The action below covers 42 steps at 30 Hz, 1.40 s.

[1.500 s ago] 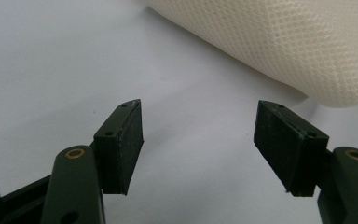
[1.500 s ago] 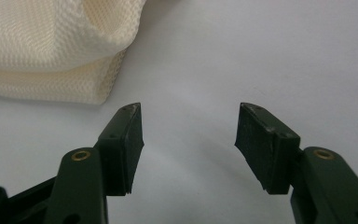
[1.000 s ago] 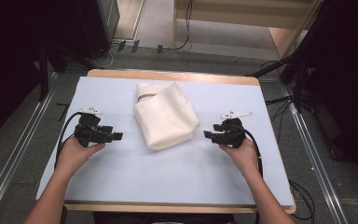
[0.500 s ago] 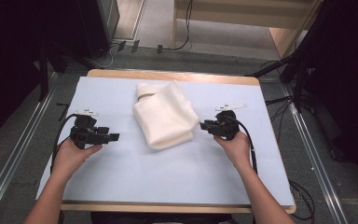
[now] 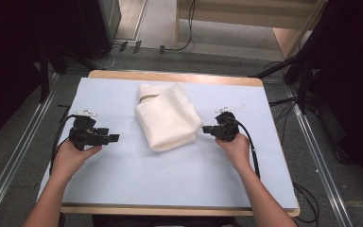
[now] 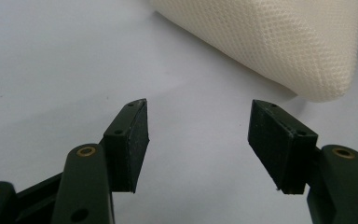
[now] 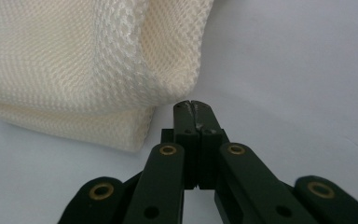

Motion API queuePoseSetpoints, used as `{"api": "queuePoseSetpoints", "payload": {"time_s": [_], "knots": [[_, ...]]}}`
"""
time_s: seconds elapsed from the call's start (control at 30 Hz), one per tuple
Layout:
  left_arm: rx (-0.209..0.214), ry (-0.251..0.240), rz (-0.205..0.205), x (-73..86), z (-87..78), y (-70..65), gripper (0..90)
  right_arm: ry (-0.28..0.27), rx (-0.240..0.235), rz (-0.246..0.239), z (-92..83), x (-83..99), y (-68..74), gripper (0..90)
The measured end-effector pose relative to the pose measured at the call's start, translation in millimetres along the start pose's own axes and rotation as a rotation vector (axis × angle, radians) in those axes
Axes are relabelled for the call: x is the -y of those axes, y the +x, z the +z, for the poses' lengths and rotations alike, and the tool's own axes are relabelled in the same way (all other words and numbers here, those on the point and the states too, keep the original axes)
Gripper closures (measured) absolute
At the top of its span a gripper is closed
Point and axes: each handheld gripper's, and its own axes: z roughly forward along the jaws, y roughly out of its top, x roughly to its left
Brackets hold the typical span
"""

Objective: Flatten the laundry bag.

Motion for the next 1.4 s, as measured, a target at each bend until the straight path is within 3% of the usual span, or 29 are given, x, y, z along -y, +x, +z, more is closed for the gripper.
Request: {"api": "queuePoseSetpoints", "payload": {"time_s": [0.07, 0.1, 0.13, 0.17, 0.2, 0.23, 0.33, 0.37, 0.43, 0.57, 0.77, 0.9, 1.03, 1.17, 1.4], "knots": [[-0.006, -0.002, 0.002, -0.2, -0.6, 0.0, 38.9, -0.003, -0.002, -0.011, 4.1, -3.7, 5.1, 90.0], [-0.009, -0.006, -0.003, -0.3, -2.0, 1.5, 38.9, -0.037, -0.013, -0.027, 2.5, -9.0, 12.1, 90.0], [-0.009, -0.006, -0.003, -0.3, -2.0, 1.5, 38.9, -0.037, -0.013, -0.027, 2.5, -9.0, 12.1, 90.0], [-0.009, -0.010, -0.007, 0.1, -3.4, 3.5, 38.9, -0.085, -0.016, -0.051, -2.1, -15.0, 20.6, 90.0], [-0.009, -0.010, -0.007, 0.1, -3.4, 3.5, 38.9, -0.085, -0.016, -0.051, -2.1, -15.0, 20.6, 90.0], [-0.009, -0.013, -0.014, 0.8, -5.1, 5.6, 38.9, -0.122, -0.028, -0.055, -5.9, -21.7, 28.9, 90.0], [-0.015, -0.011, -0.019, 1.3, -8.0, 8.2, 38.9, -0.159, -0.039, -0.064, -8.7, -27.3, 37.1, 90.0], [-0.030, -0.005, -0.011, 0.9, -11.6, 10.0, 39.0, -0.186, -0.052, -0.075, -10.1, -32.4, 45.6, 90.0], [-0.032, -0.013, -0.019, 0.6, -16.1, 12.5, 39.1, -0.194, -0.055, -0.079, -10.2, -33.9, 49.2, 90.0], [-0.017, -0.035, -0.054, 2.2, -24.5, 21.1, 39.1, -0.218, -0.080, -0.128, -5.3, -42.6, 73.0, 90.0], [-0.002, -0.050, -0.064, 2.1, -26.1, 22.9, 39.5, -0.195, -0.083, -0.163, 14.3, -49.7, 88.0, 90.0], [0.017, -0.032, -0.053, -0.5, -19.7, 17.4, 39.4, -0.181, -0.074, -0.175, 27.3, -49.8, 89.5, 90.0], [0.031, -0.026, -0.035, -4.8, -12.7, 10.6, 39.1, -0.116, -0.063, -0.187, 49.8, -45.4, 90.7, 90.0], [0.041, -0.018, -0.026, -8.2, -7.7, 6.2, 39.1, -0.087, -0.070, -0.186, 66.2, -41.5, 93.2, 90.0], [0.055, -0.016, -0.024, -14.5, 3.0, -1.0, 38.7, -0.051, -0.077, -0.189, 82.6, -38.6, 100.9, 90.0]]}}
